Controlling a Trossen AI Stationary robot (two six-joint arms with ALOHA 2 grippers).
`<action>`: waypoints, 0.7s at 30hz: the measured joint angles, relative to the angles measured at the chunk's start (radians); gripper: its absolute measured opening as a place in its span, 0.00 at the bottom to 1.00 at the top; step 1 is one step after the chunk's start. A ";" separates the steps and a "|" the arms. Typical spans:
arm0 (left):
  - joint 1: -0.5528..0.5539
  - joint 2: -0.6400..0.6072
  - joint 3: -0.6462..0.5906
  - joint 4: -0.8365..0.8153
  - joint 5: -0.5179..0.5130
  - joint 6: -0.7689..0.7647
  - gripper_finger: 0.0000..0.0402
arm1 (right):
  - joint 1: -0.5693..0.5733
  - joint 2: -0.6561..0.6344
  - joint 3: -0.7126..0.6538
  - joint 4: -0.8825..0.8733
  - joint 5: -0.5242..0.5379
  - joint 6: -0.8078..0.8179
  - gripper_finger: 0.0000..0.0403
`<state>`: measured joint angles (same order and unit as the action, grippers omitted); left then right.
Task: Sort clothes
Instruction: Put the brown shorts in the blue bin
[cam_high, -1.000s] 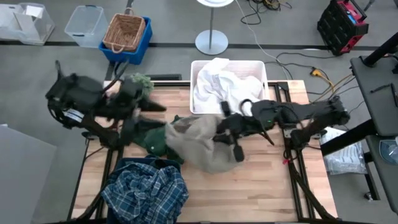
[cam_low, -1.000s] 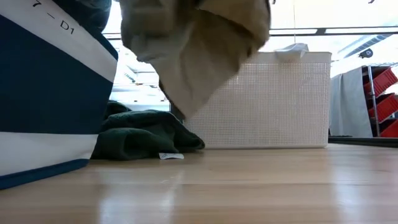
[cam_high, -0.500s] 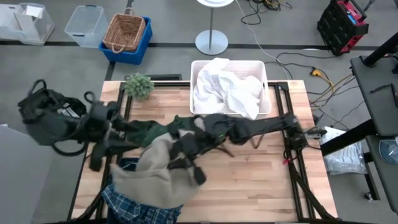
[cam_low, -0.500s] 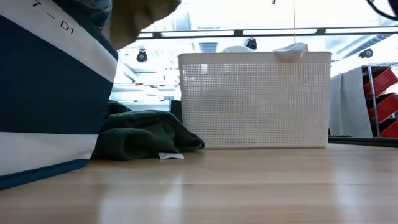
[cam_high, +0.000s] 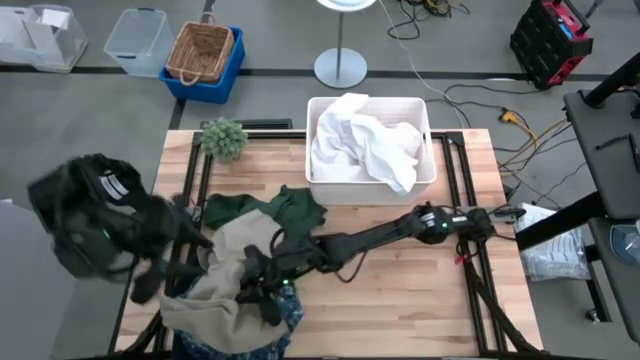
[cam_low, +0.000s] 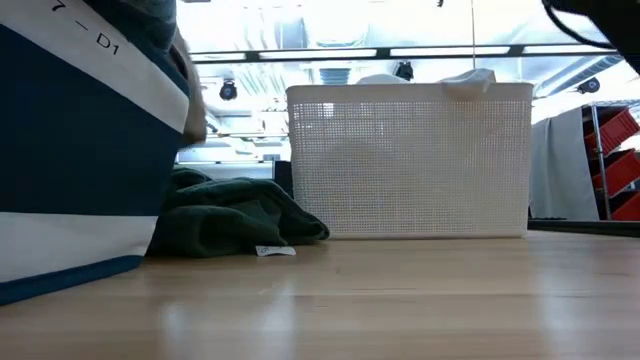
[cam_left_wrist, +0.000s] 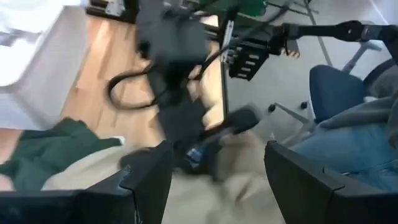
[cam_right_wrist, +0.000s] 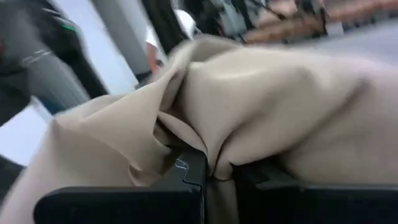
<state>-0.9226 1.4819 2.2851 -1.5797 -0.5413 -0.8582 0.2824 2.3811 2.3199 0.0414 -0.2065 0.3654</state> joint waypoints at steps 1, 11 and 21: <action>0.000 0.004 -0.027 0.018 0.002 0.001 0.58 | 0.002 0.017 0.000 -0.005 0.008 0.022 0.06; 0.000 0.024 -0.384 0.007 0.117 -0.275 0.57 | 0.020 0.081 0.003 -0.287 0.083 0.046 0.06; -0.059 0.026 -0.687 0.031 0.391 -0.448 0.57 | 0.066 -0.026 -0.002 -0.361 0.184 -0.080 0.11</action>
<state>-0.9816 1.5080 1.5978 -1.5485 -0.1499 -1.3065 0.3484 2.3555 2.3177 -0.3194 -0.0223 0.2856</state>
